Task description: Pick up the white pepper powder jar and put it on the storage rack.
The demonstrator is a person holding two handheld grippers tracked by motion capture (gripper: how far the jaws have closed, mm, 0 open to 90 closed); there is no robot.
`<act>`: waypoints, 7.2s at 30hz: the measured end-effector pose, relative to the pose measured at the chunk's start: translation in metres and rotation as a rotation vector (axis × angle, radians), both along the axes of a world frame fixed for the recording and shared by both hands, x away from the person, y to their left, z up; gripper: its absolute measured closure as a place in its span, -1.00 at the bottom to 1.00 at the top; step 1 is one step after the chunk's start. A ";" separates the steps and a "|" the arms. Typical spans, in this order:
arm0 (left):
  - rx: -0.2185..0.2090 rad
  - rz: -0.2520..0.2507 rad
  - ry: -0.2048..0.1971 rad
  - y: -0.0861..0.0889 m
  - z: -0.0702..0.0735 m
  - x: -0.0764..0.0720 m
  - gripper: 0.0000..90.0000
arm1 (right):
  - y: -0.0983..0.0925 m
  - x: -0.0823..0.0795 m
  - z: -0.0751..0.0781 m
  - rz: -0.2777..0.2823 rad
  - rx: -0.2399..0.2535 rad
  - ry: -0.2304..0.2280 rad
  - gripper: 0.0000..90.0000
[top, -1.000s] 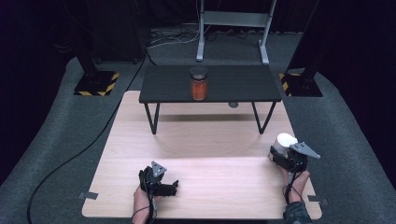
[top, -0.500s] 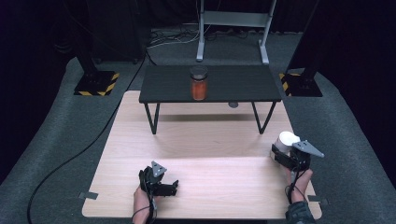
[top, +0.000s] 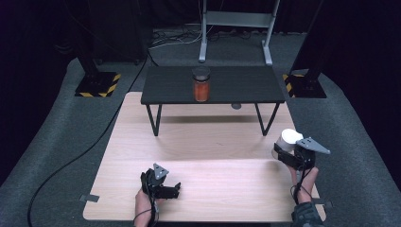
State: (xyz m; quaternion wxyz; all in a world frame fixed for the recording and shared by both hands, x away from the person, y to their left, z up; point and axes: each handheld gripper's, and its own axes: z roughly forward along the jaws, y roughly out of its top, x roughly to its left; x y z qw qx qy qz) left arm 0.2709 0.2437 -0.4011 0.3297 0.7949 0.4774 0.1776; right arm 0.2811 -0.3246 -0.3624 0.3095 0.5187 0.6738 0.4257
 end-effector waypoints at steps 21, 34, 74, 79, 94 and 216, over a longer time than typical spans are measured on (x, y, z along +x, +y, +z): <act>-0.001 0.001 0.000 0.000 0.000 0.000 -0.98 | 0.005 0.014 0.033 0.063 0.003 0.007 -0.33; -0.001 0.002 -0.001 0.000 0.000 0.000 -0.98 | 0.008 0.023 0.052 0.088 0.002 0.001 -0.33; 0.001 0.002 0.000 0.000 0.000 0.000 -0.97 | 0.017 0.047 0.101 0.135 -0.036 -0.011 -0.33; -0.001 0.003 -0.001 0.000 0.000 0.000 -0.97 | 0.020 0.052 0.105 0.140 -0.039 -0.007 -0.33; -0.001 0.004 -0.001 0.000 0.000 0.000 -0.97 | 0.023 0.060 0.119 0.154 -0.031 -0.016 -0.33; -0.005 0.004 -0.003 0.001 0.000 -0.001 -0.95 | 0.088 0.157 0.185 0.239 -0.048 -0.019 -0.33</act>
